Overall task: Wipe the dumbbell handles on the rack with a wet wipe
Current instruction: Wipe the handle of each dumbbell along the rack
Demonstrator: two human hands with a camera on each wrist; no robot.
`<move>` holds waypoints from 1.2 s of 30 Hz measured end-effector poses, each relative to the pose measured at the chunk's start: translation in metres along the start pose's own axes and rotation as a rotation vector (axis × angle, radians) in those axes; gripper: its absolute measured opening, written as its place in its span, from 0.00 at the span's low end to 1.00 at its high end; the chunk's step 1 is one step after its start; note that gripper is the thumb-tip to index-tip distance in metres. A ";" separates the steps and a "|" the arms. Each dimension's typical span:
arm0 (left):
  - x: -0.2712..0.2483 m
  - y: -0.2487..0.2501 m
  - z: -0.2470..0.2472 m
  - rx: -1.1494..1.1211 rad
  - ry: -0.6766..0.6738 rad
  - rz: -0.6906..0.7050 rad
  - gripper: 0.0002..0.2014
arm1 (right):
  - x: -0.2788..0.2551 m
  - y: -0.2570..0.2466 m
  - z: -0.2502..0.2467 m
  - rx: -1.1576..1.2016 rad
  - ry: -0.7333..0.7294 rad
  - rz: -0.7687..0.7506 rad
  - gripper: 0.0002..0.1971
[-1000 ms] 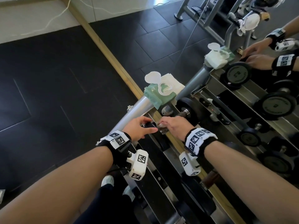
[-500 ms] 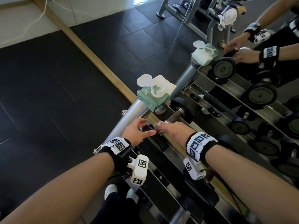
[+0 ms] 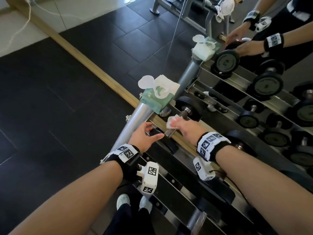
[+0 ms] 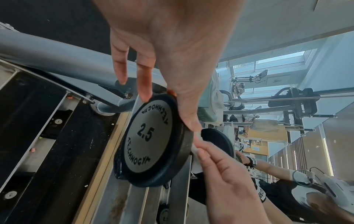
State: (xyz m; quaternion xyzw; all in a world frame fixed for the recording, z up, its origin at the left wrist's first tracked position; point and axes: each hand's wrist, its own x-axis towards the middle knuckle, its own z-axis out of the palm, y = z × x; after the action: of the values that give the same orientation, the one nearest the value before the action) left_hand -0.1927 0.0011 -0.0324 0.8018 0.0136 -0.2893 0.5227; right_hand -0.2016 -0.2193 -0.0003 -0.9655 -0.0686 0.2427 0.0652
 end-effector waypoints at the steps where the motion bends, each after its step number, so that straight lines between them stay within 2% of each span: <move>1: 0.000 0.000 0.000 -0.002 -0.001 -0.003 0.36 | 0.006 0.009 -0.004 0.092 0.048 0.117 0.22; 3: 0.000 0.000 0.000 -0.007 0.002 -0.005 0.36 | 0.010 0.012 -0.010 0.267 0.120 0.332 0.22; 6: 0.001 0.000 0.001 -0.012 0.011 -0.012 0.36 | -0.003 -0.002 0.006 0.304 0.113 0.206 0.23; 12: -0.002 0.002 0.005 0.018 0.019 0.015 0.36 | -0.044 -0.018 0.023 0.473 -0.001 0.181 0.18; 16: -0.009 0.006 0.009 0.071 0.045 0.015 0.40 | -0.075 0.005 0.009 0.783 0.203 0.172 0.15; 19: -0.018 0.012 0.018 0.182 0.136 0.026 0.37 | -0.100 0.026 -0.004 0.859 0.271 0.180 0.14; 22: -0.028 0.023 0.029 0.331 0.225 0.072 0.33 | -0.120 0.046 -0.011 0.846 0.291 0.178 0.14; 25: -0.047 0.041 0.056 0.337 0.259 0.169 0.29 | -0.147 0.069 -0.015 0.795 0.302 0.165 0.14; 28: -0.067 0.059 0.092 0.211 0.213 0.266 0.25 | -0.168 0.089 -0.013 0.768 0.326 0.164 0.14; 30: -0.077 0.065 0.116 0.204 0.172 0.318 0.24 | -0.178 0.100 -0.007 0.761 0.326 0.163 0.14; 34: -0.096 0.064 0.156 0.249 0.078 0.284 0.23 | -0.188 0.117 -0.001 0.690 0.308 0.115 0.14; 36: -0.105 0.059 0.167 0.279 0.032 0.246 0.26 | -0.190 0.123 -0.001 0.639 0.316 0.085 0.14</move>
State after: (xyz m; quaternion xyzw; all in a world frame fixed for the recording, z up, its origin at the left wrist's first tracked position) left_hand -0.3360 -0.1377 0.0183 0.8666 -0.1165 -0.2094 0.4376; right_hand -0.3549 -0.3714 0.0682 -0.9240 0.0619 0.1020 0.3634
